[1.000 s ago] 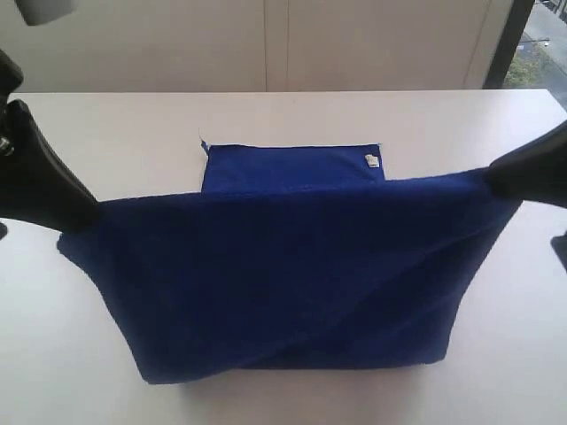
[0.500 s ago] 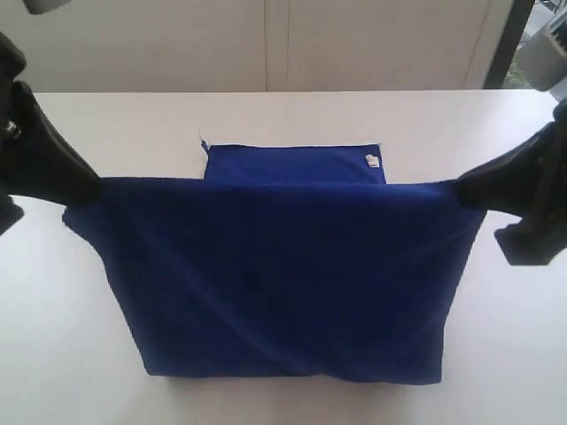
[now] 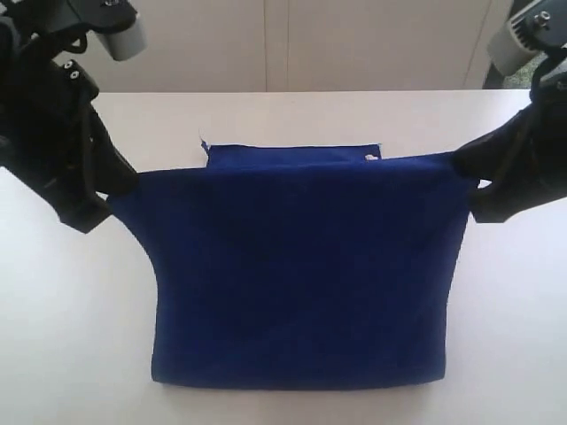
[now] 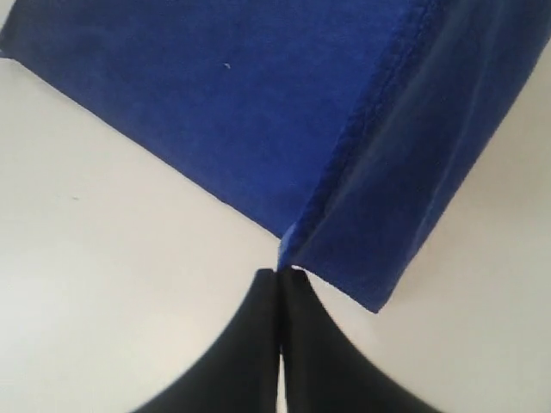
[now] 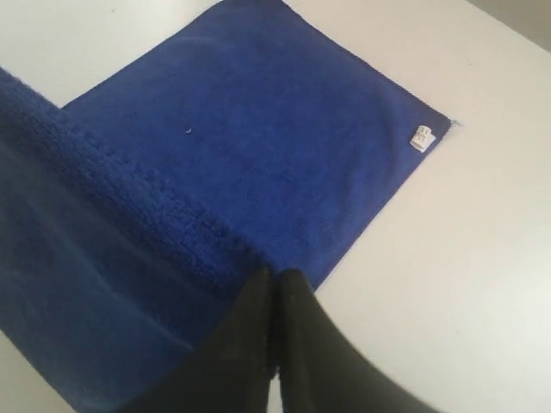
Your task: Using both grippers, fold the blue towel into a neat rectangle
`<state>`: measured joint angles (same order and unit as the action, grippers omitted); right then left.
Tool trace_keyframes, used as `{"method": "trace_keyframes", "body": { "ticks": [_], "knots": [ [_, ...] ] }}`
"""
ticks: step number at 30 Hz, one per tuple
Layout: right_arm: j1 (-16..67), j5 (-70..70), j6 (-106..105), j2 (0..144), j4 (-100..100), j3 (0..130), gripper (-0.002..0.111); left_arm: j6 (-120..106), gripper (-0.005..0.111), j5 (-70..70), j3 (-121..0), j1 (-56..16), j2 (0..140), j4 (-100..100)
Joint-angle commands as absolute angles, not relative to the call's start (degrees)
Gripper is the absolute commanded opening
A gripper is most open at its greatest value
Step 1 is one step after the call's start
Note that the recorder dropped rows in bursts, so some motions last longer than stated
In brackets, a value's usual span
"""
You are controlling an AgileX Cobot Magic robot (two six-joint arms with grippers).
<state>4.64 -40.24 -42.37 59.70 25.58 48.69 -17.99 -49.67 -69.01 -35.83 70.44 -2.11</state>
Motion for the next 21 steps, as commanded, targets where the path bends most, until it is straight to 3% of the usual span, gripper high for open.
{"method": "trace_keyframes", "body": {
  "ticks": [1,21],
  "knots": [
    [4.67,-37.79,-41.58,62.58,24.49,48.58,0.0,-17.18,0.0,-46.06,-68.63,-36.09,71.49,0.0],
    [4.67,-22.59,-40.87,76.98,24.49,50.4,0.0,-9.8,0.0,-32.53,-68.63,-35.97,86.34,15.49]
  ]
}}
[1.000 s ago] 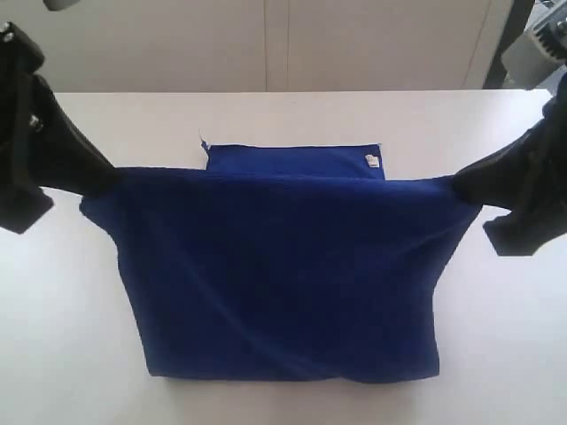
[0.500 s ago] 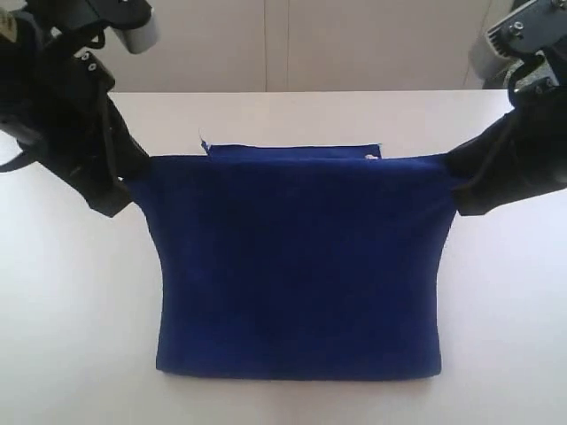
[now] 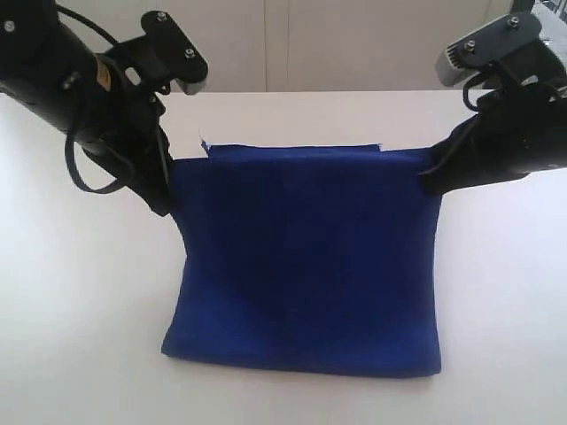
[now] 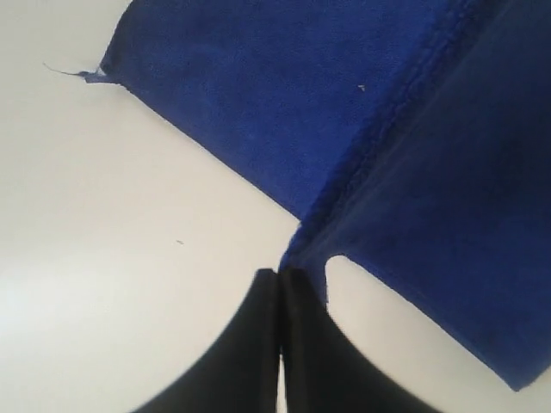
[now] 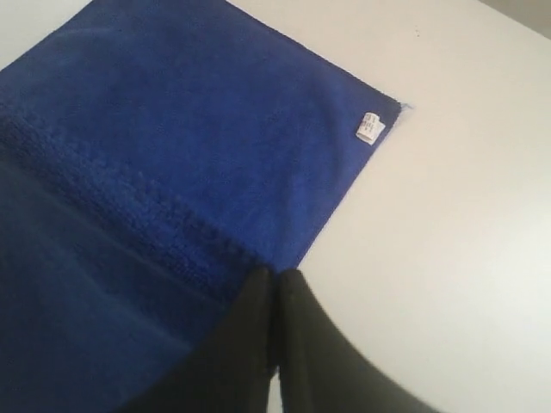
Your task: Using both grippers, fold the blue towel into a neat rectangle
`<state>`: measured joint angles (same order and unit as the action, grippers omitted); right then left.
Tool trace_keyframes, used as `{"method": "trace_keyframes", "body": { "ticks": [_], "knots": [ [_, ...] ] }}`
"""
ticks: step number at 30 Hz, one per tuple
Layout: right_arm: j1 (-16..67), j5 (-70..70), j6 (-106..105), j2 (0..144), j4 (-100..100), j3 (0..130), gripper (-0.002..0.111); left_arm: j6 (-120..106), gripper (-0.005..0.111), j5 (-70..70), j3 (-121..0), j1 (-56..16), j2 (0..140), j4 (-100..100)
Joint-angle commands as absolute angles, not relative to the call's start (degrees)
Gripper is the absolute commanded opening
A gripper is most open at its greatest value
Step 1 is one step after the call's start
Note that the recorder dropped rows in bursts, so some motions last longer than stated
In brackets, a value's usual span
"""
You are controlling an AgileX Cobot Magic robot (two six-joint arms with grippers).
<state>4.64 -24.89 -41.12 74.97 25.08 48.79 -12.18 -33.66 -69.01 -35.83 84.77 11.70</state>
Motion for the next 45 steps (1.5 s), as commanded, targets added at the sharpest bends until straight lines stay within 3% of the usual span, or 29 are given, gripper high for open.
{"method": "trace_keyframes", "body": {
  "ticks": [1,24,45],
  "knots": [
    [4.67,-22.44,-40.87,77.36,24.49,51.07,0.0,-9.05,0.0,-32.38,-68.63,-35.97,86.46,16.77],
    [4.56,-19.16,-41.25,86.94,22.18,62.02,0.0,-3.66,0.0,-20.79,-68.73,-32.01,87.57,25.47],
    [4.48,-16.65,-41.25,88.19,20.36,64.53,0.0,-3.74,0.0,-20.5,-74.77,-32.01,91.39,27.58]
  ]
}}
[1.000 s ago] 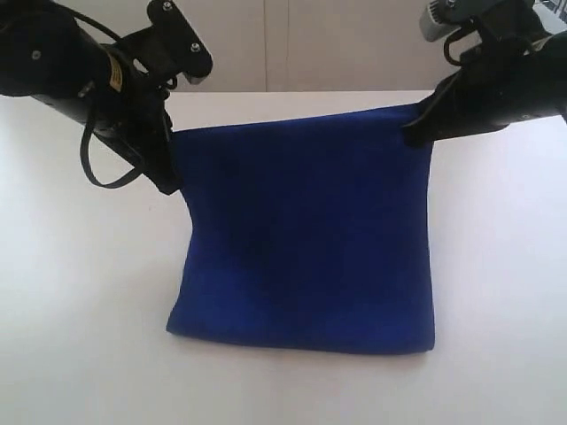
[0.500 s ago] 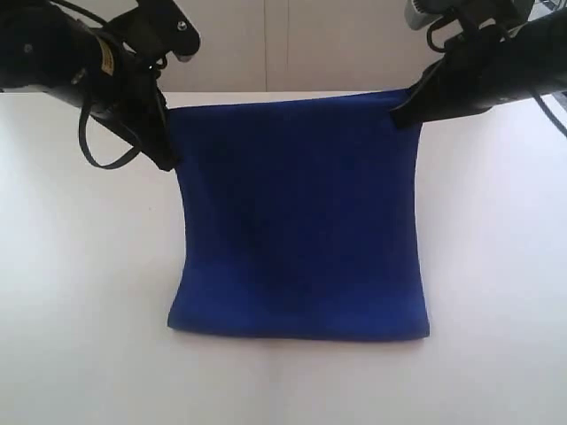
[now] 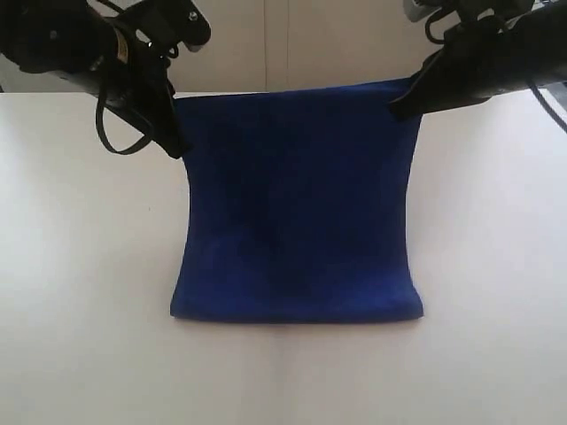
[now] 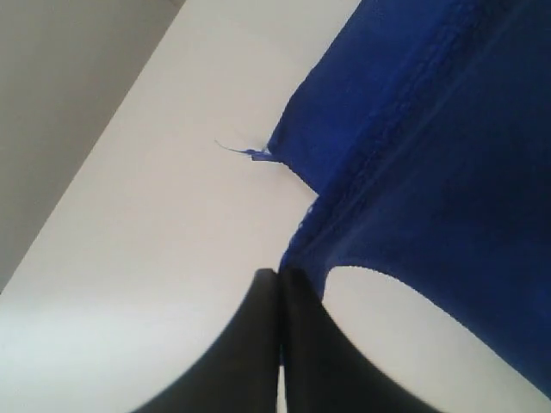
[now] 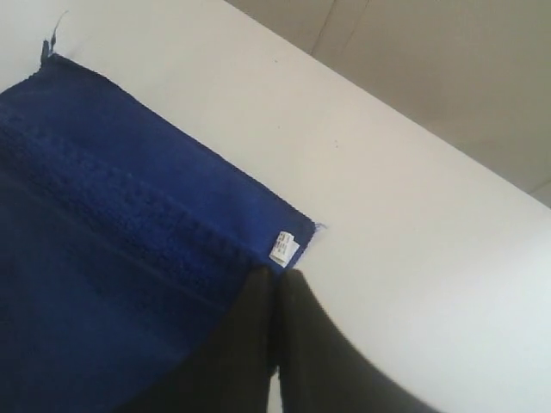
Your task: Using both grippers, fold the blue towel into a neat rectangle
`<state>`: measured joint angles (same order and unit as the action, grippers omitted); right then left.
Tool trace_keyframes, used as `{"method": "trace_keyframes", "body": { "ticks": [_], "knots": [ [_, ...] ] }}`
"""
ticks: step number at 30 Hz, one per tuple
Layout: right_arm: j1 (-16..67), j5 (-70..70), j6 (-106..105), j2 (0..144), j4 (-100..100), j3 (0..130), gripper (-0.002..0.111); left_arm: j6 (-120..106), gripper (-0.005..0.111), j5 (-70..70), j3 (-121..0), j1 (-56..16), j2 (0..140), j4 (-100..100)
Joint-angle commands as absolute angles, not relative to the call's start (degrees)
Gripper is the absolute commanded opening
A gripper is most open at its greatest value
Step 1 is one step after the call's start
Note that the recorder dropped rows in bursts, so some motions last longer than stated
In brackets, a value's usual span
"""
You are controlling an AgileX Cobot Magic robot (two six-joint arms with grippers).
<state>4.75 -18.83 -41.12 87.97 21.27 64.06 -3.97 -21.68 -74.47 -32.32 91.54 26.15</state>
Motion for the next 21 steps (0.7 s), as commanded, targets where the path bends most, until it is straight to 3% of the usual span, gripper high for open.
{"method": "trace_keyframes", "body": {
  "ticks": [1,21],
  "knots": [
    [4.48,-16.11,-41.25,88.29,20.24,64.53,0.0,-3.74,0.0,-20.51,-75.04,-32.01,91.39,27.74],
    [4.48,-4.64,-41.25,99.48,18.22,64.53,0.0,-3.15,0.0,-9.42,-76.74,-27.68,102.05,28.23]
  ]
}}
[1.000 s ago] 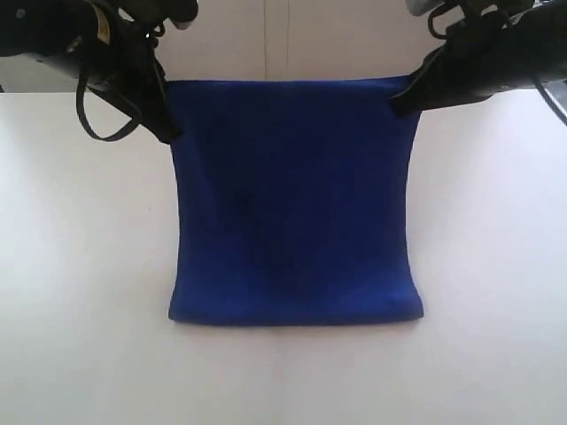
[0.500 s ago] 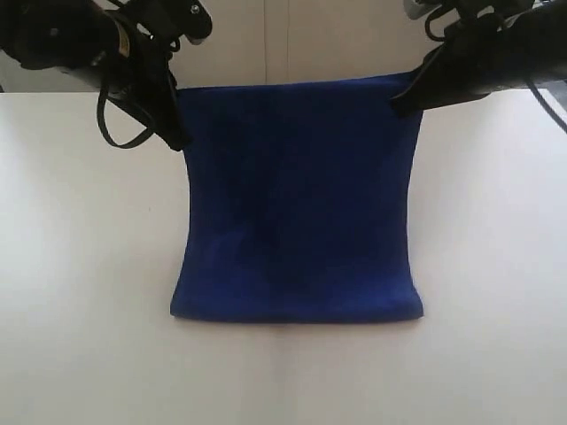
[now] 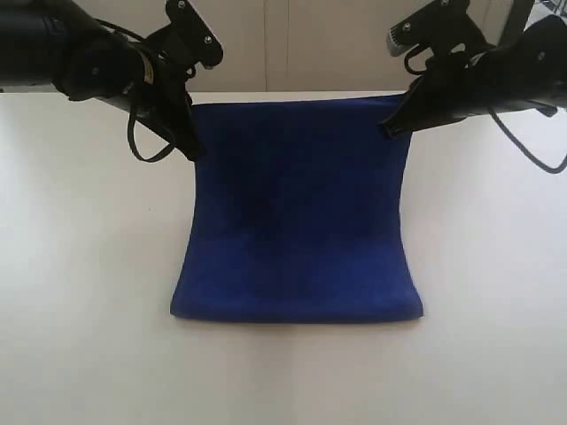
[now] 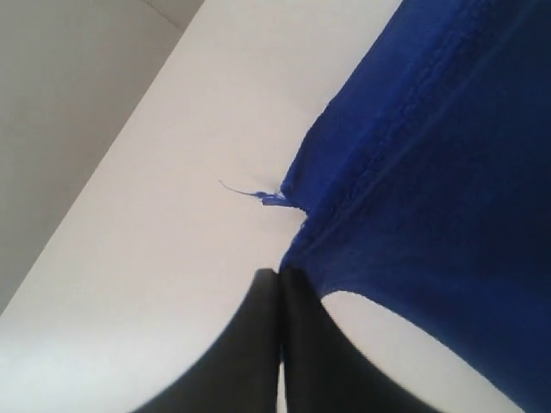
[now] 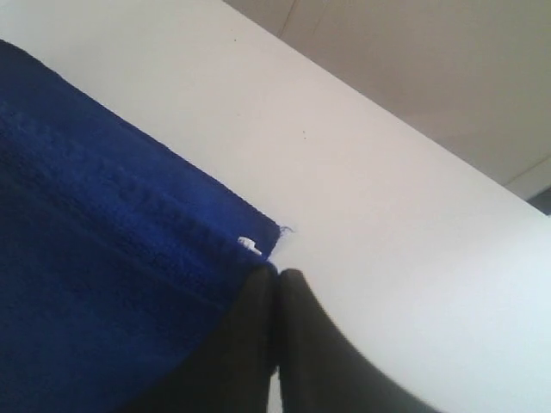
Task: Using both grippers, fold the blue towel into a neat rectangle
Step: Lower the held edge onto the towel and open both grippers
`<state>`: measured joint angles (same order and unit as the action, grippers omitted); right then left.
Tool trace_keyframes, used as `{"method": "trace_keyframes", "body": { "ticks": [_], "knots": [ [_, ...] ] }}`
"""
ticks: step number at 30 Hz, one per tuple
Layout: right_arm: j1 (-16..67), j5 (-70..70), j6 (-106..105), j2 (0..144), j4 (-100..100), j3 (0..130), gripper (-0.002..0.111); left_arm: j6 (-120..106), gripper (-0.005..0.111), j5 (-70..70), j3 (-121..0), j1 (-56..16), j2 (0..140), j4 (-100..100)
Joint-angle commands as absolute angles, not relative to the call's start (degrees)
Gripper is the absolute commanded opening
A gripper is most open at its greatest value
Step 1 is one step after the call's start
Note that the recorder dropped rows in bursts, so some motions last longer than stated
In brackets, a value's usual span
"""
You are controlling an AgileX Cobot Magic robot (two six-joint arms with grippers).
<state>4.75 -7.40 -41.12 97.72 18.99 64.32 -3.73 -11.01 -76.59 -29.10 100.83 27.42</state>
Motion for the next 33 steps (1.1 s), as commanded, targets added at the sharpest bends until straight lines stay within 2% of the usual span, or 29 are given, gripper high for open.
{"method": "trace_keyframes", "body": {
  "ticks": [1,17,33],
  "knots": [
    [4.48,-4.22,-41.25,100.05,18.22,64.53,0.0,-3.15,0.0,-8.85,-76.74,-27.43,102.46,28.23],
    [4.48,0.44,-41.25,109.13,18.22,68.35,0.0,-1.27,0.0,0.0,-77.2,-25.11,110.65,28.55],
    [4.48,3.81,-41.61,117.28,18.22,72.64,0.0,-1.42,0.0,0.35,-83.73,-23.58,119.4,28.55]
  ]
}}
